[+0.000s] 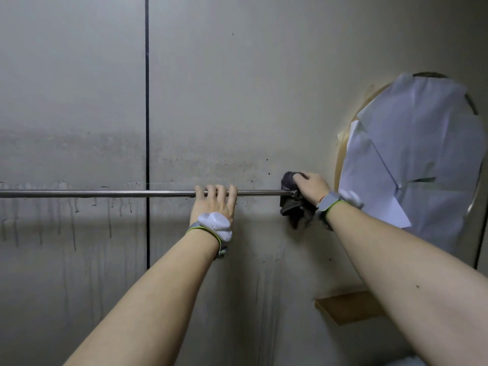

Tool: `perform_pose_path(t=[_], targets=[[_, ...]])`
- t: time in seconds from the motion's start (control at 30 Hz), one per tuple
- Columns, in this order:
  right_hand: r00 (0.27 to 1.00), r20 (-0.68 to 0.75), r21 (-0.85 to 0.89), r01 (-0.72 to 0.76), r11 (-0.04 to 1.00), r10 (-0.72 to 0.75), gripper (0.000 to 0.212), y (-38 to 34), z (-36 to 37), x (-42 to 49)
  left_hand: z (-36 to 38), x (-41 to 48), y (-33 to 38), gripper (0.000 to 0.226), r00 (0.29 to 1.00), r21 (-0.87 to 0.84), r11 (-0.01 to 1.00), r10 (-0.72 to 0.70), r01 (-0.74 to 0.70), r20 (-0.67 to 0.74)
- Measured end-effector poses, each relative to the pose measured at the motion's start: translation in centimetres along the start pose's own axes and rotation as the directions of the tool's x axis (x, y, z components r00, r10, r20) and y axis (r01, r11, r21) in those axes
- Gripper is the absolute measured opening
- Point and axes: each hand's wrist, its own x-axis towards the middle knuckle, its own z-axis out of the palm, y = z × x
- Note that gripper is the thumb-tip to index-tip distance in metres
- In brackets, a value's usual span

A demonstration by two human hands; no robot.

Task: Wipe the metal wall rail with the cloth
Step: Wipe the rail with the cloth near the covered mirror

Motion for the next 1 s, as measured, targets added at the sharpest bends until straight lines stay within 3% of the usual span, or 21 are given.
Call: perform_pose_path(t=[0.1,0.17,0.27,0.37,0.47,0.6,0.67,0.8,1.0], targets=[[0.995,-0.063,-0.057,-0.078,0.995,0.074,0.041,-0.6,-1.5,0.8,-0.1,0.0,-0.1,0.076,1.0,-0.007,1.0,-0.005,0.005,-0.008],[0.995,-0.1,-0.038,0.01,0.999,-0.014,0.036,-1.8,-1.9,1.4,0.0,0.0,-0.1,0.075,1.0,-0.005,1.0,-0.003,0.003,-0.005],[0.991,-0.028,-0.007,0.133,0.991,-0.133,0.028,-1.6,-1.2,1.6,0.2,0.0,0.0,0.077,1.0,0.004,1.0,-0.006,0.006,-0.003],[0.999,0.003,0.077,0.053,0.996,-0.053,0.035,1.2,0.2,1.0,0.1,0.1,0.0,0.078,1.0,0.006,1.0,-0.006,0.006,-0.003],[0.996,-0.058,0.126,-0.062,0.99,0.07,0.041,1.8,-0.2,1.3,0.1,0.1,0.1,0.08,1.0,0.009,1.0,-0.011,0.011,0.004],[0.969,-0.234,0.29,-0.013,0.957,0.084,0.028,2.4,-0.5,1.6,0.5,0.1,-0.1,0.079,1.0,0.009,1.0,-0.007,0.007,-0.017],[0.972,-0.227,0.317,0.01,0.949,0.065,0.039,3.0,1.2,0.7,0.5,0.2,-0.1,0.079,1.0,0.01,1.0,-0.006,0.006,-0.006],[0.962,-0.23,0.273,-0.082,0.959,0.147,0.051,3.5,6.0,-2.4,0.3,0.2,0.2,0.082,1.0,0.018,1.0,-0.001,0.001,0.007],[0.988,-0.148,0.087,-0.034,0.996,0.047,0.051,4.5,8.4,-6.3,-0.2,0.1,-0.3,0.079,1.0,0.015,1.0,0.014,-0.015,0.003]])
